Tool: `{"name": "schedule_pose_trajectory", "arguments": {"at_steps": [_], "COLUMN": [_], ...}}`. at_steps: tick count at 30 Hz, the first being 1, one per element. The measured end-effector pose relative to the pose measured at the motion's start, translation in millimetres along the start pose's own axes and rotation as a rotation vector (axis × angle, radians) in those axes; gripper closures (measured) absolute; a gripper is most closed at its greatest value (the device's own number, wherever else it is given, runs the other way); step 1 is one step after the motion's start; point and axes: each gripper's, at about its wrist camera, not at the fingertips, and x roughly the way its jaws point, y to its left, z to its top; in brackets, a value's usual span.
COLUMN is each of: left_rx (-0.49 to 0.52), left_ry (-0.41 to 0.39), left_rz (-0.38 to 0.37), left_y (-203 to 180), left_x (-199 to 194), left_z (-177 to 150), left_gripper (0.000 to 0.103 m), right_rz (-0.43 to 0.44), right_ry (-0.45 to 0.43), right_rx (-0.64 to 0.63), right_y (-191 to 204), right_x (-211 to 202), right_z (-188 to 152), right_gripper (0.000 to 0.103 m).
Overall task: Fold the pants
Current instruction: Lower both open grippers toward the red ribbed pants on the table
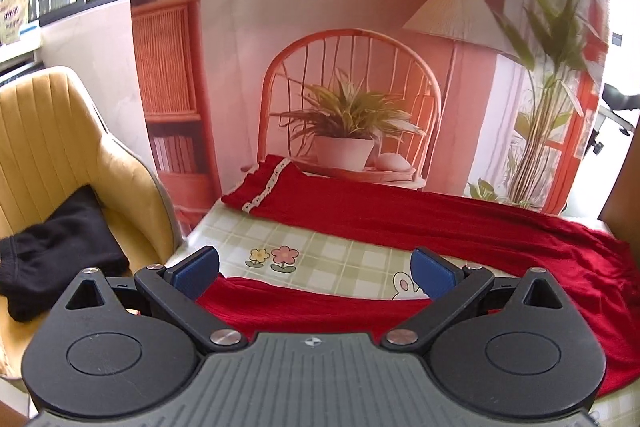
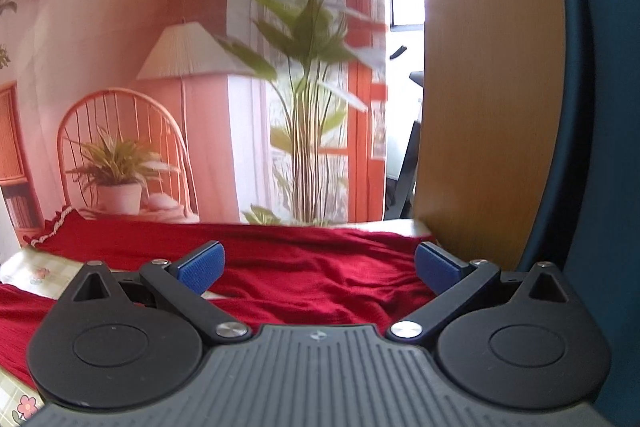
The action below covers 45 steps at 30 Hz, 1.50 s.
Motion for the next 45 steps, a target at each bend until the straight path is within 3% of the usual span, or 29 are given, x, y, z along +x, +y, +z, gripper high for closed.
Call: {"name": "schedule_pose_trajectory", "arguments": {"at_steps": [7, 10, 15, 22, 24, 30, 33, 36, 41, 45], "left_rx": [-0.013, -0.009, -0.069, -0.152, -0.171, -0.203, -0.219, -0.257, -0.318, -0.361], "left_ry": [-0.025, -0.017, 0.108, 0.230, 0.258, 0.156, 0.160, 0.222, 0.399, 0.476], "left_rz": [0.032, 0.058, 0.073, 0.128, 0.148, 0.166, 0.161, 0.160, 0.142, 0.135], "left_y": [-5, -10, -4, 27, 37, 53, 56, 62, 63, 67], "left_x": [-3, 0, 21, 55, 66, 75, 81, 94, 117, 127], "left_z": [30, 29, 0, -27, -21, 31, 38, 18, -37, -66], "left_gripper": [0.000, 0.000, 0.005, 0.011, 0.020, 0.020, 0.020, 0.021, 0.025, 0.025], "right_rz": [0.054, 0.091, 0.123, 0.100, 0.096, 0.127, 0.143, 0.137, 0.079, 0.018], "right_ry": [-0.040, -0.014, 0.054, 0.112, 0.117, 0.107, 0.111, 0.142, 0.224, 0.248], "right_rx": [0.041, 0.035, 0.044, 0.065, 0.044, 0.085, 0.133, 0.167, 0.200, 0.196], "right_y": [-6, -3, 6, 21, 29, 46, 45, 39, 28, 20], "right_x": [18, 28, 43, 56, 62, 95, 110, 119, 123, 116], "right_z": [13, 15, -1, -27, -27, 16, 30, 23, -9, -29], "right_gripper": [0.000, 0.000, 0.000, 0.000, 0.000, 0.000, 0.000, 0.000, 0.000, 0.000]}}
